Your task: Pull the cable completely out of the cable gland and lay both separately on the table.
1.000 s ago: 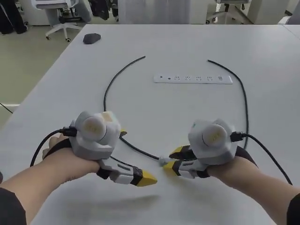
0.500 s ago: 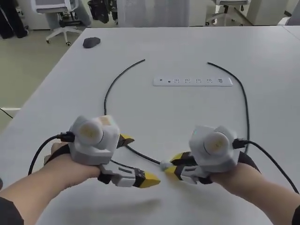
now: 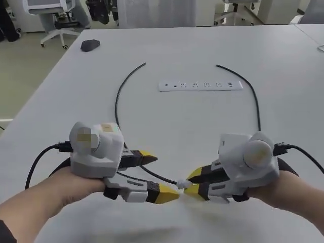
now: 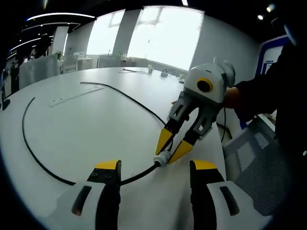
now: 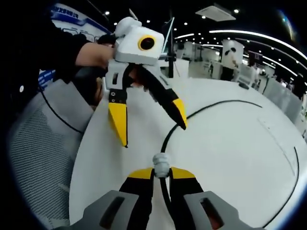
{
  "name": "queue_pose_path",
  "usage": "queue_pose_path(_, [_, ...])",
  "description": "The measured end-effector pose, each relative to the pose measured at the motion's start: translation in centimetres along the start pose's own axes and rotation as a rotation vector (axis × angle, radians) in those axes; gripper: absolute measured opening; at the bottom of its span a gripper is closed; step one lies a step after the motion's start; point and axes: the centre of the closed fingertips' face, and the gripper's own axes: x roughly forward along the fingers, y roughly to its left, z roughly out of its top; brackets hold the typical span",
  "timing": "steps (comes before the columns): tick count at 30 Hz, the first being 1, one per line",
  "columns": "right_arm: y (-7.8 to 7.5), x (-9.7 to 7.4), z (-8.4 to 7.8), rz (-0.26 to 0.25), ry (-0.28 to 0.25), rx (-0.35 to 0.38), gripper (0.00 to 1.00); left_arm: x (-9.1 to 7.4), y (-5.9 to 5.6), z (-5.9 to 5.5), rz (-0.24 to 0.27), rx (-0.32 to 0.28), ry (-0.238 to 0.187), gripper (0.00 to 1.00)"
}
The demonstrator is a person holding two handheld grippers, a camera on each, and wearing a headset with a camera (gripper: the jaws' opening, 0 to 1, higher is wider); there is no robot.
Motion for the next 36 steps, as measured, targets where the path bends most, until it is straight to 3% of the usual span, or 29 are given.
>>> queue_pose_path(3, [1.2,-0.7,0.2,0.041,-0.018,-0.013,0.07,0.5,-0.7,-0.4,-0.024,-0.003,0.012,0.46])
queue_pose_path(5, [1.8,-1.1,0.3,0.056,-0.022,-0.030,0.07,0.7,-1.2,-0.4,-0.055,-0.025,-0.001,0.49])
queue_pose_path(8, [2.4,-1.6,0.2,0.072,-0.028,-0.042,0.07,0.8,-3.2,-0.5,-0.166,-0.113,-0.006,0.47])
queue_pose_path(10, [2.6,-1.9,0.2,0.074,-0.035,-0.058,0.07,0.8,-3.8,-1.0,-0.193,-0.096,0.010,0.42])
queue_pose_path(23, [3.9,-2.3,0.8,0.117,-0.060,-0.082,0.06,1.8,-5.0,-0.9,-0.249,-0.048,-0.014,0.29])
queue_pose_path(27, [4.2,-2.1,0.7,0.130,-0.053,-0.081,0.06,1.6,-5.5,-0.7,-0.270,-0.056,-0.018,0.17])
queue_pose_path(36, [4.4,-2.1,1.0,0.135,-0.062,-0.085,0.06,1.4,-5.5,-0.8,-0.272,-0.049,-0.020,0.17])
